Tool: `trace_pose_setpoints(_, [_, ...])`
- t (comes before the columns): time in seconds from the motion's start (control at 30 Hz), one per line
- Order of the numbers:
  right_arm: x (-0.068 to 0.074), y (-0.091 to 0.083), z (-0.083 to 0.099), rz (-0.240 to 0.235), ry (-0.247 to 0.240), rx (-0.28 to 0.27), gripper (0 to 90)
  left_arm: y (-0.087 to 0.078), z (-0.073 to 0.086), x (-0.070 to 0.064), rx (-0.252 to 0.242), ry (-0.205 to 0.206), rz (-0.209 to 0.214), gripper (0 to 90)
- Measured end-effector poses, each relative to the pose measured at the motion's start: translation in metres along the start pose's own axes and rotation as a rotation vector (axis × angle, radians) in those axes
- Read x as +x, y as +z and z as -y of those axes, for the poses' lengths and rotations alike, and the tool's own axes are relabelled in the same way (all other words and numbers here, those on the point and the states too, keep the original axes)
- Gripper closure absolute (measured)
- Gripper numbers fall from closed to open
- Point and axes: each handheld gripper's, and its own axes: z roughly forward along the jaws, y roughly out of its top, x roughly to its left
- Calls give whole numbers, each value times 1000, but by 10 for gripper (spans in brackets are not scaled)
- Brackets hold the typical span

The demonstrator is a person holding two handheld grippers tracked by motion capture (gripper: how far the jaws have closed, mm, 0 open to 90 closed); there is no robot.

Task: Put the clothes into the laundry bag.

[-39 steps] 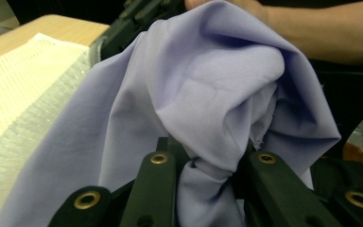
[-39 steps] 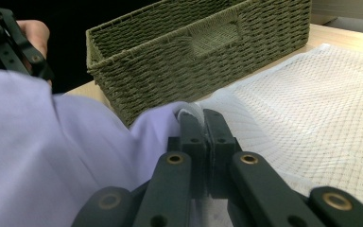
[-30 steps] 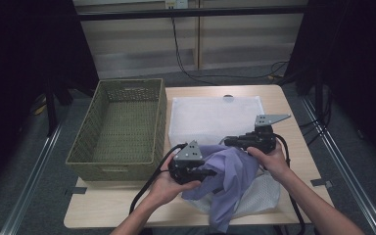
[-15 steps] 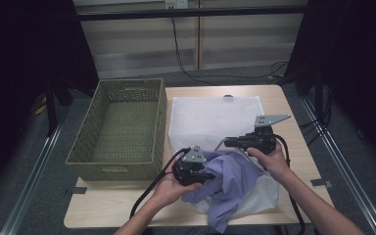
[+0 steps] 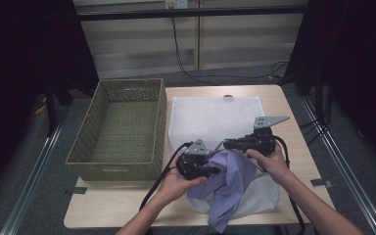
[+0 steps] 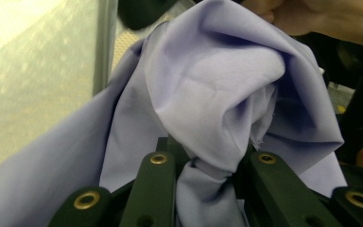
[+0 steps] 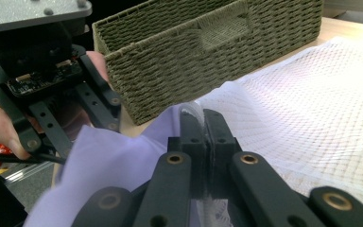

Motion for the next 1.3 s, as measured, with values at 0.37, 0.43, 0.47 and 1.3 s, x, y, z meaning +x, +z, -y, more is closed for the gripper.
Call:
trace_pose_setpoints(0.37, [4,2,4,-18,5,20,885,37,17,18,99,-70,-47,779])
trace_pose_setpoints(0.43, [5,2,4,-19,1,23,885,40,21,19,110,-72,-54,778])
trace_pose_setpoints(0.47, [8,1,5,-22,3,26,885,44,24,20,116,-86,-65,778])
trace_pose_setpoints(1.3, [16,11,46,-37,26,157,882,52,31,19,145,-60,-49,714])
